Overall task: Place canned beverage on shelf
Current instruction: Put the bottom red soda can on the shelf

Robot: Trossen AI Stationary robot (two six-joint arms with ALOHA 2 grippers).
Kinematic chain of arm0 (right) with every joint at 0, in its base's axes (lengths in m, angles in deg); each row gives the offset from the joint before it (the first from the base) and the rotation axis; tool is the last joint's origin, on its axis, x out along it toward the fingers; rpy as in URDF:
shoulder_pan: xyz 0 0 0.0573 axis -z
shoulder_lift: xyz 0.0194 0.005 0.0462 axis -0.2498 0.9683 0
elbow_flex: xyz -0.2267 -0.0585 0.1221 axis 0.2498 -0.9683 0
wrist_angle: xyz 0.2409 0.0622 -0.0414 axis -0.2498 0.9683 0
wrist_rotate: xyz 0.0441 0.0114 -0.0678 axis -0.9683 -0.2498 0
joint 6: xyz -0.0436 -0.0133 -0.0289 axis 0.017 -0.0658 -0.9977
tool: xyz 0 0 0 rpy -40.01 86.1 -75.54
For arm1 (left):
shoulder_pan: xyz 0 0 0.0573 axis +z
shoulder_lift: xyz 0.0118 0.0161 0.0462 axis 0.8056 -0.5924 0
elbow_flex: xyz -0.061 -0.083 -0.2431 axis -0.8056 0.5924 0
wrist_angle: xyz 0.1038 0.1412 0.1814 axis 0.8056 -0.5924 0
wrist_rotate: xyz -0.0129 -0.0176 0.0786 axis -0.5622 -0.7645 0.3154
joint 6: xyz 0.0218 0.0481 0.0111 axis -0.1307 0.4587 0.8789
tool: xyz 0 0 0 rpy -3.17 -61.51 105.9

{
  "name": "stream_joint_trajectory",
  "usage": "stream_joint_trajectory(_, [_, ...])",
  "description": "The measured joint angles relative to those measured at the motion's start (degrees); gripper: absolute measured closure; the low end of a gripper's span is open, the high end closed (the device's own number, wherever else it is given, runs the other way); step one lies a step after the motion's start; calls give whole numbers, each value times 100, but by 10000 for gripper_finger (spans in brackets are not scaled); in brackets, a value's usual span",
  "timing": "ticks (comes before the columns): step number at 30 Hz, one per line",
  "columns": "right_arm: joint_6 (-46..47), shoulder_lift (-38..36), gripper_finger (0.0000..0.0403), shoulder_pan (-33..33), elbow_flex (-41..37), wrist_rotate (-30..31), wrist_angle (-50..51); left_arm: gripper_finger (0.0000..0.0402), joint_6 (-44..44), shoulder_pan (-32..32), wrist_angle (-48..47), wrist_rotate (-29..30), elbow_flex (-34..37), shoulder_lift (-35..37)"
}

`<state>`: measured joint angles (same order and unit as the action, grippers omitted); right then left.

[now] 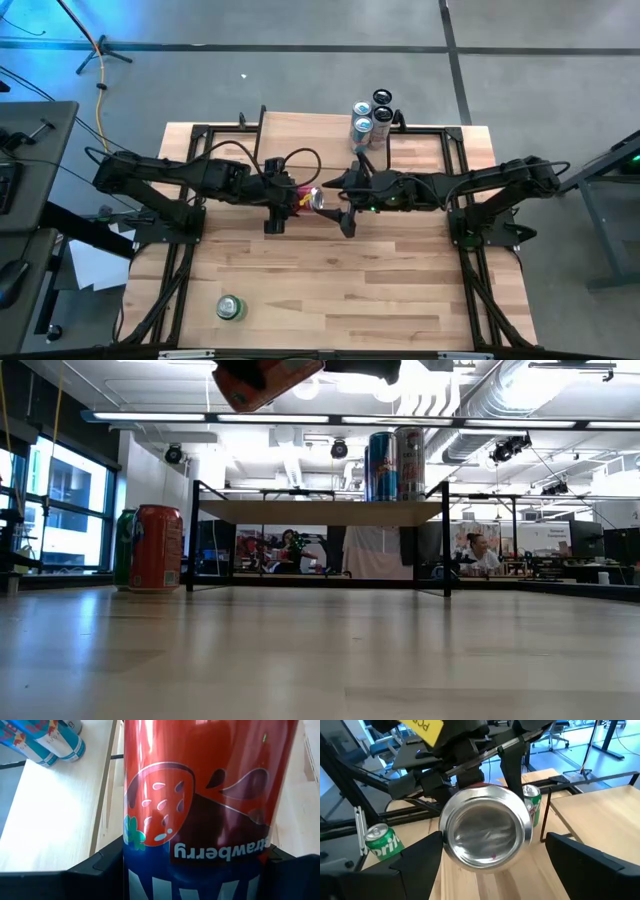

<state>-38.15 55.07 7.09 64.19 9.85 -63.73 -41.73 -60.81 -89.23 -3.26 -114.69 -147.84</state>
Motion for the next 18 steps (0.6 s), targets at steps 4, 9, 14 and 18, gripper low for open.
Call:
stream_joint_trajectory(4, [-14,0,54,28,0,1,-99,169,4,0,-8,92,0,0])
stream_joint_trajectory(9, [-32,0,8,28,0,103,-160,169,98,0,-19,94,0,0])
stream_joint_trajectory(14, [-34,0,11,28,0,243,-70,169,109,0,-24,116,0,0])
stream_joint_trajectory(18, [103,-2,9,28,0,342,-75,169,109,0,-30,265,0,0])
